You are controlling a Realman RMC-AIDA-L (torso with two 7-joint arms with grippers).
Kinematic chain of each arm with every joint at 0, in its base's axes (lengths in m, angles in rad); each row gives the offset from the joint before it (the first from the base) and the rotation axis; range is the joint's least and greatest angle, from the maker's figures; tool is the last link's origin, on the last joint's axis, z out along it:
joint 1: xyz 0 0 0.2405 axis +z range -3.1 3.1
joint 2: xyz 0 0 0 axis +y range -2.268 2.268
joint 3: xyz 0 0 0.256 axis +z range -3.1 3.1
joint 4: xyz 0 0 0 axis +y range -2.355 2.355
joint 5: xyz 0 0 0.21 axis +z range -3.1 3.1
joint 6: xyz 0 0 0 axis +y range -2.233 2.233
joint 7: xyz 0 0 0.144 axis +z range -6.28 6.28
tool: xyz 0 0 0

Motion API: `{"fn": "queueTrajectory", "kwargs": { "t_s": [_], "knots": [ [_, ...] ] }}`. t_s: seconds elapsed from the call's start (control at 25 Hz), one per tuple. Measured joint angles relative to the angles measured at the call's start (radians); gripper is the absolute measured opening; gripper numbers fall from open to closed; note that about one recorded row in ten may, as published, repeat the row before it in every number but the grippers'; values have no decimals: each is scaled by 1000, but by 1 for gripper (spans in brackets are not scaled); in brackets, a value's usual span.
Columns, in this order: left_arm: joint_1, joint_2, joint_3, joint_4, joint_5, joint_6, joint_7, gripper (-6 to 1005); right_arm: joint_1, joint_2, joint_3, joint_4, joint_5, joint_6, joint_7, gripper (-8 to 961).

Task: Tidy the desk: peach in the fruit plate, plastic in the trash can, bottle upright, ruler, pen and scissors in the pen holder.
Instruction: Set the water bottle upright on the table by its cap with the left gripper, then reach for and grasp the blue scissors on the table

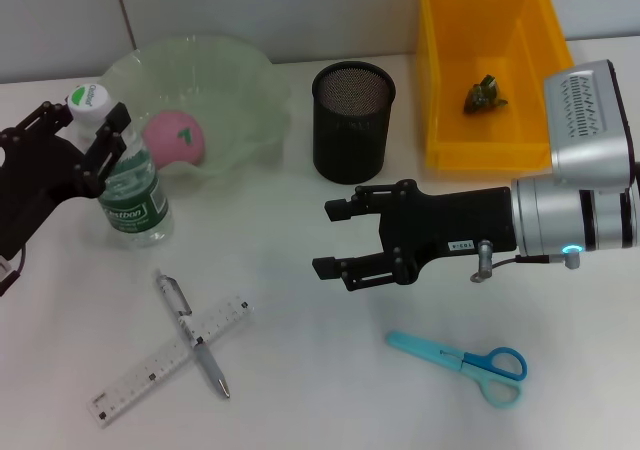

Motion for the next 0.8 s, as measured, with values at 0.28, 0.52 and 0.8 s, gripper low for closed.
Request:
{"fn": "queueTrajectory", "kwargs": {
  "t_s": [0.28,0.52,0.8],
  "knots": [
    [-2,0,8,0,-1,0,-5,557,1,0,0,-2,0,0,-1,769],
    [-2,0,8,0,-5,0,-10,667,1,0,0,-3,0,0,-2,769],
    [-2,1,8,0,-2,2,-28,792,1,0,0,-3,0,0,-2,770]
  ]
}}
